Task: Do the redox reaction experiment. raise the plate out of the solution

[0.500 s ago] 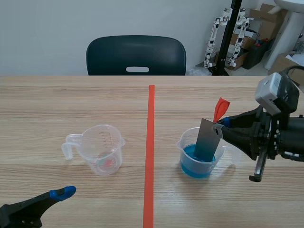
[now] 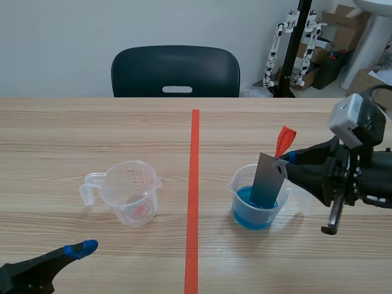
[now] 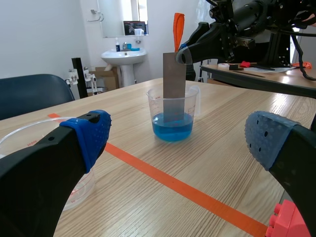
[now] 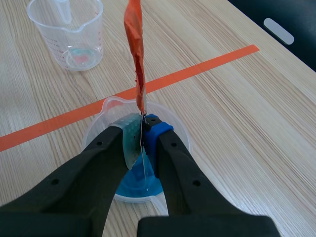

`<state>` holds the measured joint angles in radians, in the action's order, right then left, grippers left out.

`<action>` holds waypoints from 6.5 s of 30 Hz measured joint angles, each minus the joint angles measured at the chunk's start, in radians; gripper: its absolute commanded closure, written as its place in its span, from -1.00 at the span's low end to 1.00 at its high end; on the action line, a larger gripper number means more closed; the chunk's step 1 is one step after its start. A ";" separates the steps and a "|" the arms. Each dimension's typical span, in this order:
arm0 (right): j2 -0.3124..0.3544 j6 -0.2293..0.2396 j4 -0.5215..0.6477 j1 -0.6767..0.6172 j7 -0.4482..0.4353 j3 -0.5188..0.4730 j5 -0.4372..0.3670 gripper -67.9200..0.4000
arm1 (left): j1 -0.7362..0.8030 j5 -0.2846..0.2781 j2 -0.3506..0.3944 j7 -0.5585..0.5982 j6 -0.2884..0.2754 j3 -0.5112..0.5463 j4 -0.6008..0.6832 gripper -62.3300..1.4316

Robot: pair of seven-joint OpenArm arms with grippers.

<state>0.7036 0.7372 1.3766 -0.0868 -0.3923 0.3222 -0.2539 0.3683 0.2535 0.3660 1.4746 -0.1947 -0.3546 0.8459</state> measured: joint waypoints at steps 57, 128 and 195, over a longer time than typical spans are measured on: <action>0.040 0.000 0.030 0.000 0.023 0.000 -0.133 0.97 | 0.117 -0.068 0.371 -0.001 -0.080 0.000 0.000 -0.82; 0.493 -0.049 0.425 0.000 0.649 -0.212 -1.074 0.97 | -0.967 -0.481 0.237 -1.102 -0.496 -0.552 0.346 0.87; 0.493 -0.049 0.425 0.000 0.644 -0.212 -1.072 0.97 | -1.023 -0.481 0.052 -1.202 -0.500 -0.607 0.228 0.87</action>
<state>1.1969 0.6884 1.8019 -0.0864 0.2516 0.1104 -1.3254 -0.6544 -0.2279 0.4183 0.2729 -0.6945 -0.9619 1.0737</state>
